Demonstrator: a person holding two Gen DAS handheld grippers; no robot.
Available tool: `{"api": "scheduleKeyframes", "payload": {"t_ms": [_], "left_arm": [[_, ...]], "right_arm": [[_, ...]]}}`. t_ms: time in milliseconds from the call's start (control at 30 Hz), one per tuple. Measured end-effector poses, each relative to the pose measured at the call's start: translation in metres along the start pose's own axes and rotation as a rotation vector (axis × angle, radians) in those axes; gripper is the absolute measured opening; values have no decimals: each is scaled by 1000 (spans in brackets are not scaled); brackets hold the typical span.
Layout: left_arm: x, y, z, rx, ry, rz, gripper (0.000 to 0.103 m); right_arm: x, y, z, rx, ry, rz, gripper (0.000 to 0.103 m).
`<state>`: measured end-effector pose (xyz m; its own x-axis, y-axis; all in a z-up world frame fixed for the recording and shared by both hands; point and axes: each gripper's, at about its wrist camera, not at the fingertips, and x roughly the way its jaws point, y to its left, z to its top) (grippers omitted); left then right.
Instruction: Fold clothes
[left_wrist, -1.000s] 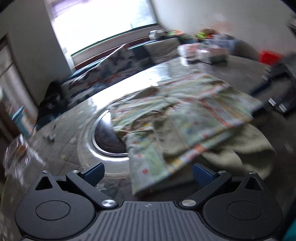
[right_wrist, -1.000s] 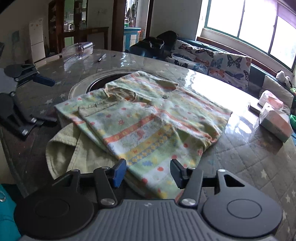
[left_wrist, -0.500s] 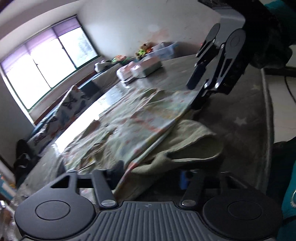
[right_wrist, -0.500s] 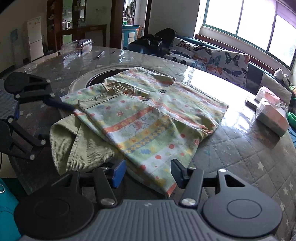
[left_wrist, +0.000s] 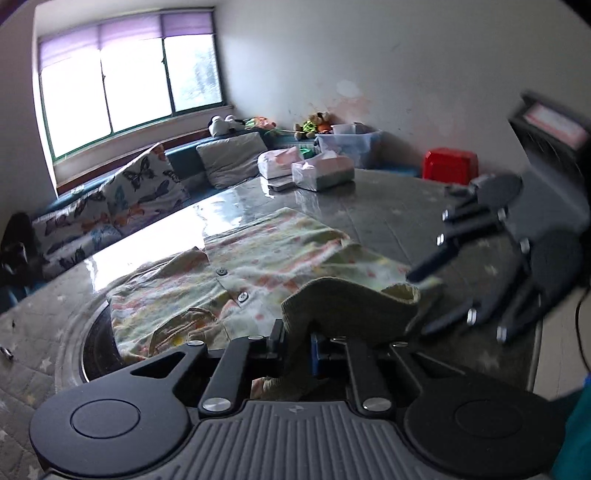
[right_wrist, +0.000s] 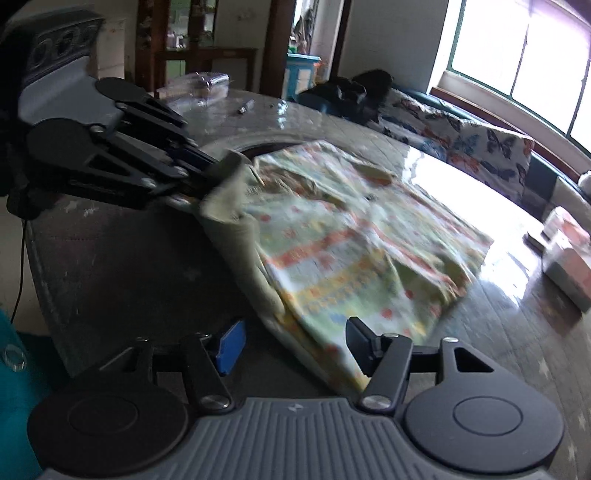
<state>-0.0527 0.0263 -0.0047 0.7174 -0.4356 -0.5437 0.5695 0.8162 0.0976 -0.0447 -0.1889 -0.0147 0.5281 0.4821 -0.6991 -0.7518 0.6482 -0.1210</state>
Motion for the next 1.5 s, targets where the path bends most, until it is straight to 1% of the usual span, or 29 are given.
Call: {"api": "scheduleKeyframes", "payload": {"t_ms": [100,167,267,300,333,400,533,633,667,700,767,800,900,933,1000,1133,1267,1333,1400,1500], "left_arm": [[2,3,0,-19,9,2,14],[3,5,-1,-30,15,5,15],[3,7,-3,-42,24,13,21],[1,7,-5,-43,28,20,28],[-3,7,-8,-44,29,28,41],[-10,8,-15,-44,31,45,53],[-20,6,-28,3,48,80,53],[-18,4,-36,74,58,140,53],[-16,5,-38,92,62,160,53],[-14,7,-41,98,66,164,52],[-12,10,-45,101,73,174,35],[-12,11,-47,104,76,174,24],[-16,11,-48,99,68,159,11],[-19,10,-47,97,60,155,9],[-27,10,-43,88,46,141,7],[-50,1,-36,71,29,87,6],[-80,-18,-33,92,25,26,6],[-87,-24,-31,98,29,9,6],[-88,-23,-27,96,32,4,6],[-83,-13,-17,77,17,20,6]], "right_arm": [[12,0,9,26,-21,24,50],[20,-4,13,66,-11,48,29],[25,-14,18,137,-10,90,19],[23,-16,20,148,-17,92,18],[20,-18,22,157,-24,92,17],[15,-22,26,175,-40,91,15],[8,-28,34,190,-67,82,13],[7,-28,35,197,-76,76,12],[6,-28,35,200,-79,75,11],[6,-28,35,203,-82,73,11],[5,-27,34,204,-87,71,10],[4,-26,33,203,-90,70,10],[1,-24,30,204,-97,65,10],[-3,-23,29,202,-103,66,9],[-11,-21,28,196,-118,68,9],[-40,-13,25,180,-133,91,9],[-68,-2,16,178,-123,121,9],[-74,2,14,168,-106,123,9],[-74,1,17,163,-101,122,8],[-73,-9,33,158,-122,103,8]]}}
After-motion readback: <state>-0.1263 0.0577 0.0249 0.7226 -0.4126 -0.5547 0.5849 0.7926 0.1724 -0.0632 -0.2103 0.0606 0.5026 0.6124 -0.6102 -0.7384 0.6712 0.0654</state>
